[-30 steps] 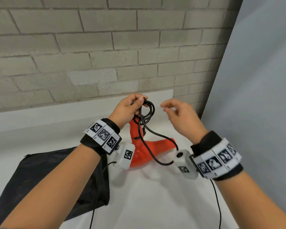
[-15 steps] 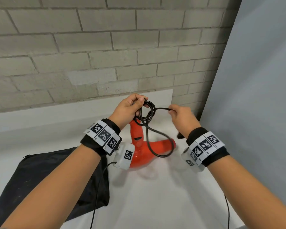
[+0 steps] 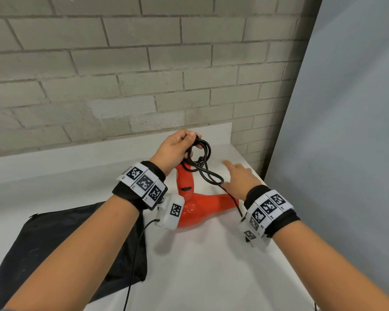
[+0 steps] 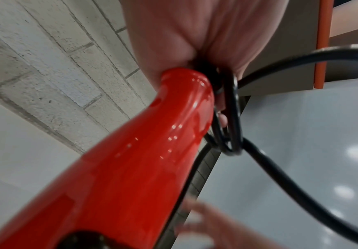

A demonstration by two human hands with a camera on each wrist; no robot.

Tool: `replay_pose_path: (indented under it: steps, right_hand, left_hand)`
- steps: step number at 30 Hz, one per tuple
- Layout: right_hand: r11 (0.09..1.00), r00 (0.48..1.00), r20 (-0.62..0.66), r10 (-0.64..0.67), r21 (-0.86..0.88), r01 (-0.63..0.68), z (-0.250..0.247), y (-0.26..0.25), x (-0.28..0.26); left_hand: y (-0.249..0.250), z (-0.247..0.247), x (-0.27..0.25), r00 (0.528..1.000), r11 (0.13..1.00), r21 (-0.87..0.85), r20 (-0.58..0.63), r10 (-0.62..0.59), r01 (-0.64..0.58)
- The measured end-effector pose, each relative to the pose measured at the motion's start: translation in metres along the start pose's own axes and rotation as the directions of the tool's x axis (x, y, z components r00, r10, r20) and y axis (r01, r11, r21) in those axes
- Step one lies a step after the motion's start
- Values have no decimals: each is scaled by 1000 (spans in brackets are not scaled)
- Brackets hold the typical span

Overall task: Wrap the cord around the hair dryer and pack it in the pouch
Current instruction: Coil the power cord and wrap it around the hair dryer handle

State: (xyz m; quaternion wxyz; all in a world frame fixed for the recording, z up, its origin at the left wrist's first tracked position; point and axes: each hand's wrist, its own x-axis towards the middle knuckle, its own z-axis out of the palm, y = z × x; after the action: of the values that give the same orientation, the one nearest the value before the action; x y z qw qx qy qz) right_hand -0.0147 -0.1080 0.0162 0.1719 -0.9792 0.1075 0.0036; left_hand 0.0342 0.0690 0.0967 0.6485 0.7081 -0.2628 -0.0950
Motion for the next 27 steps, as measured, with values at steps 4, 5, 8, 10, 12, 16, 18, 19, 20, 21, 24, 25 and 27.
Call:
replay_pose_path:
  steps: [4,5,8,10,12,16,18,19,20,21,24,25,27]
  right_hand:
    - [759,874,-176,-454,437,482,-4,-34,2]
    - [720,889,-185,-419,528,449,-5,-39,0]
    - [758,931,-281,-232,548,354,-4,-41,2]
    - [848,937,-302,-178,436,301,-2,-35,6]
    - [914,950,-293,-106,348,209,0,-29,12]
    - [984,981,-175,78,172,-48,9,-4,23]
    - [983,979,-89,182,41,-179,14,8,24]
    - [976,975,-57,216,-1,-216,17,11,24]
    - [971,972,-40,232,-44,-234,18,12,22]
    - [967,972,-37,234,-93,-236,18,10,21]
    - [975,983,-53,176,-129,-181,10,0,16]
    - [994,994,-44,104,-15,-105,6,-4,14]
    - [933,990,-61,-124,334,137,-7,-18,5]
  left_hand:
    - [1,-1,0,1000,1000,-5,-13,8,-8]
    - [1,-2,-1,1000,1000,5,-10,9,-9]
    - [2,-4,-3,1000,999,38,25,6,-7]
    - [0,-5,-3,999,999,33,26,19,-20]
    - [-2,-7,-2,999,999,26,24,28,-28]
    - [-4,-12,-1,999,999,-39,33,16,-15]
    - [-4,-14,-2,1000,999,-49,23,16,-15]
    - [-4,-14,-2,1000,998,-54,19,14,-13]
    - [-4,-15,-2,1000,998,-59,16,11,-10]
    - [-4,-15,-1,1000,998,-66,13,10,-9]
    - [-4,-15,1,1000,994,-109,9,13,-12]
    - [-4,-14,2,1000,993,-118,9,12,-11]
    - [-3,-13,3,1000,991,-132,11,13,-11]
